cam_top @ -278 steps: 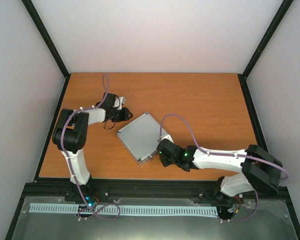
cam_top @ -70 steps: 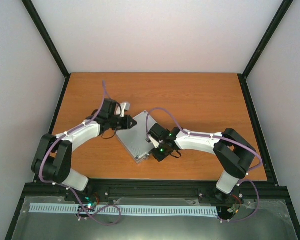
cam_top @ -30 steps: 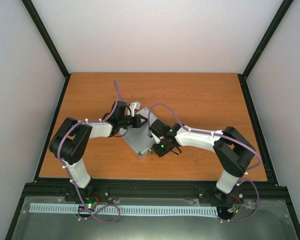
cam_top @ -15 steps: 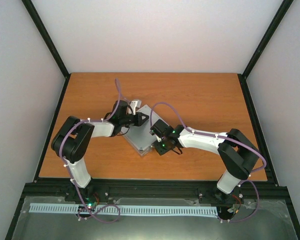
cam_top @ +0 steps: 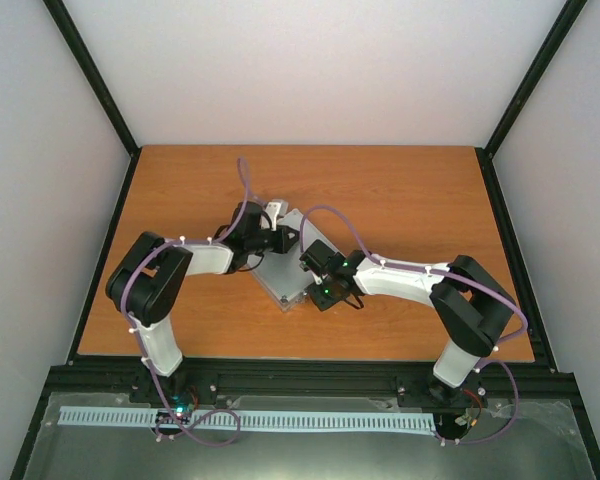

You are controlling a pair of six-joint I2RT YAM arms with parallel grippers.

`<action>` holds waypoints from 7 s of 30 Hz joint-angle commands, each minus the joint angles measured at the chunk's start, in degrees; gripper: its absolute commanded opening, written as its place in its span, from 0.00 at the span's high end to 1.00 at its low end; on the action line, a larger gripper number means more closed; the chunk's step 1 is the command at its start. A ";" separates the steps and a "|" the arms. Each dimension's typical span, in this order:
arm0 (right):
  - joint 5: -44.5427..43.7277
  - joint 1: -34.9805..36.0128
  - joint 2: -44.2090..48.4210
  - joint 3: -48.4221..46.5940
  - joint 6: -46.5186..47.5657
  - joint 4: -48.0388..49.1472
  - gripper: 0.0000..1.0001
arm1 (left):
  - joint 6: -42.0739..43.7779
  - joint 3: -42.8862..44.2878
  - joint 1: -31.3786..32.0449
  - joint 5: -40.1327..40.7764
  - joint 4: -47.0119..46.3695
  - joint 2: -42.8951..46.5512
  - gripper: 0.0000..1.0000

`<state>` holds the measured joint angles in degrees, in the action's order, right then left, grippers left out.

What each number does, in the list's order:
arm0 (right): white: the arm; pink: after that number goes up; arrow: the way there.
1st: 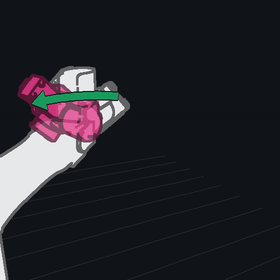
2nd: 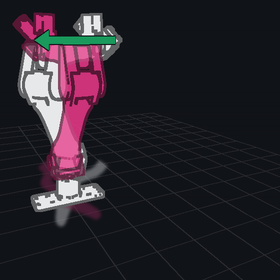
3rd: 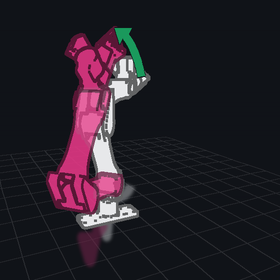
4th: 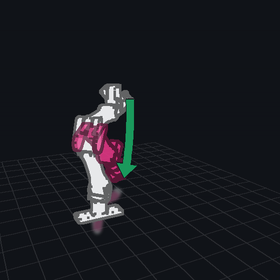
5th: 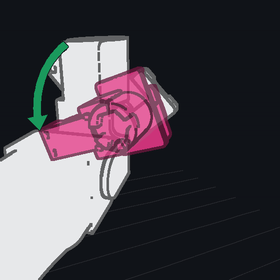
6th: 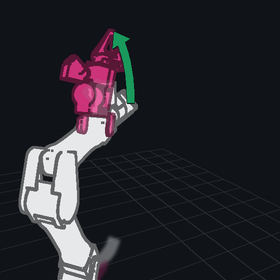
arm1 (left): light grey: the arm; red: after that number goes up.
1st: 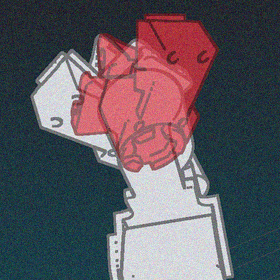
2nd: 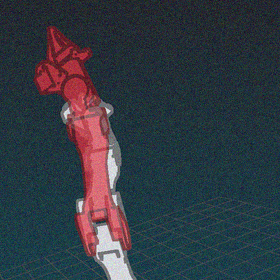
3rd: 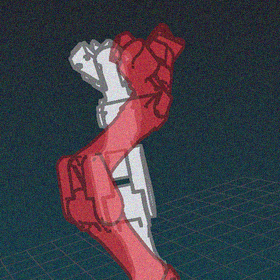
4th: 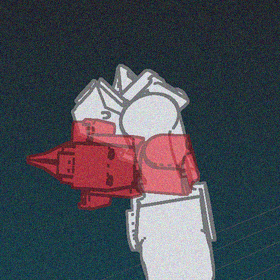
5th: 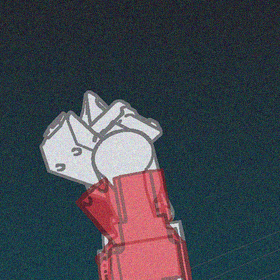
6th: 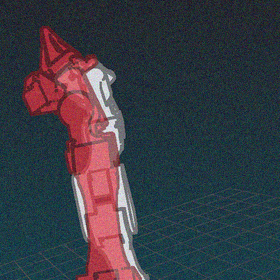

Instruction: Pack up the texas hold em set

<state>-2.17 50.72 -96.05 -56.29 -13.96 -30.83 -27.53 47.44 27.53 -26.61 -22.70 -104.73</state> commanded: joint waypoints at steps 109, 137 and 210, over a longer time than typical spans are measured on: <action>43.36 -24.98 9.68 32.81 -8.47 56.40 0.00 | -0.77 -4.27 10.26 -1.38 19.74 -12.77 0.99; 49.28 -23.99 7.42 30.96 -9.72 59.17 0.00 | -0.77 -3.61 10.26 -1.17 19.74 -13.73 0.99; 40.74 -21.36 24.29 28.72 -13.28 38.10 0.12 | -0.42 -2.38 10.26 -1.07 20.52 -14.48 0.99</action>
<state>38.57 28.97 -70.83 -28.42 -28.05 7.84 -28.08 50.61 35.83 -29.30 -22.98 -108.22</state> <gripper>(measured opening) 0.918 0.012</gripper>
